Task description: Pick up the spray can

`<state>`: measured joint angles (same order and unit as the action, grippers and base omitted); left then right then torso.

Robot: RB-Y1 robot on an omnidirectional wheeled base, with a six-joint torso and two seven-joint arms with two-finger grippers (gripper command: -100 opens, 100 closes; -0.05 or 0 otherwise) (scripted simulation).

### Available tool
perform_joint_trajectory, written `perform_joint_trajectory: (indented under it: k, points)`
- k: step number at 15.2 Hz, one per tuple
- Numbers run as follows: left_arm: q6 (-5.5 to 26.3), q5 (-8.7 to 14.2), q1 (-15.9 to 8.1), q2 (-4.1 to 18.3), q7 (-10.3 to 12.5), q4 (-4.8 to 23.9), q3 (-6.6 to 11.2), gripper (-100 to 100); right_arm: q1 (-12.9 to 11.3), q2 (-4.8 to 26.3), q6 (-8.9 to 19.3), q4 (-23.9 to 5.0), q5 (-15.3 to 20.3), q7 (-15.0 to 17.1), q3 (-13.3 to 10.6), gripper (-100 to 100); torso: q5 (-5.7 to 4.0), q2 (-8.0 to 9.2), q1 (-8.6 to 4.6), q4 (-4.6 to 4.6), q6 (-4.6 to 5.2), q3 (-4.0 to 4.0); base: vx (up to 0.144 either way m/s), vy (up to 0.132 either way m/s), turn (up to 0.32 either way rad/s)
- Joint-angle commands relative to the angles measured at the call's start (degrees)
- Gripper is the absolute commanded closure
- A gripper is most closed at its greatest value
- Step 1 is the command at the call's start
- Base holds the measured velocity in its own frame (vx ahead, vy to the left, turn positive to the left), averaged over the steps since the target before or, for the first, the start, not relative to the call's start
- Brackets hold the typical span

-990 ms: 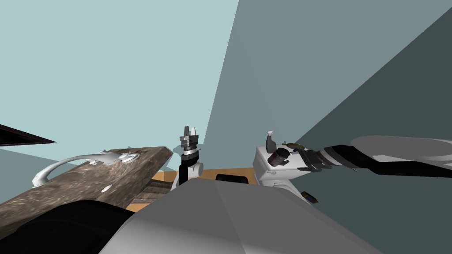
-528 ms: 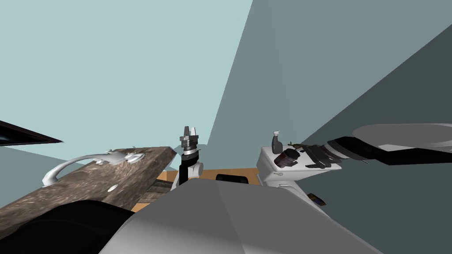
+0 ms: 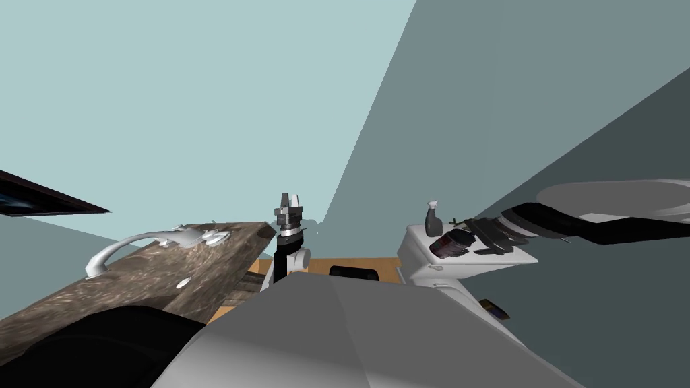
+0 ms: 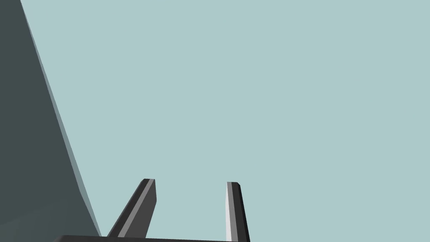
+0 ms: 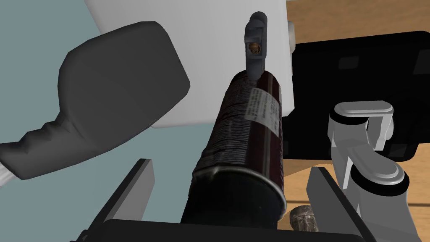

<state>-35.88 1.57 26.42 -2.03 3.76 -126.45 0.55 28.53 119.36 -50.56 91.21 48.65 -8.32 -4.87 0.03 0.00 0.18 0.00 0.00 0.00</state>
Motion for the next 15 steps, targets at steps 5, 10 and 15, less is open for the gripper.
perform_joint_trajectory:
  k: [5, 10, 15]
  points:
    - [0.0, 0.0, 0.0, 0.0, 0.0, 0.0, 0.01, 0, 0.1, -1.8, 0.8, -0.6, 0.7, -0.9, -1.4, 100, -0.06, -0.04, -0.23, -0.01, 0.01, -0.03, 0.017, -0.006, 0.034]
    - [0.0, 0.0, 0.0, 0.0, 0.0, 0.0, 0.01, 0, -0.3, -3.0, 2.1, -0.3, 1.2, -1.4, -3.1, 100, -0.05, 0.01, -0.2, 0.02, 0.0, 0.01, 0.002, -0.002, 0.006]
    - [0.0, 0.0, 0.0, 0.0, 0.0, 0.0, 0.01, 0, -2.1, 0.0, 0.2, 0.1, -0.2, -0.5, -2.2, 100, -0.21, 0.06, -0.25, -0.06, 0.02, 0.0, -0.019, -0.001, -0.062]
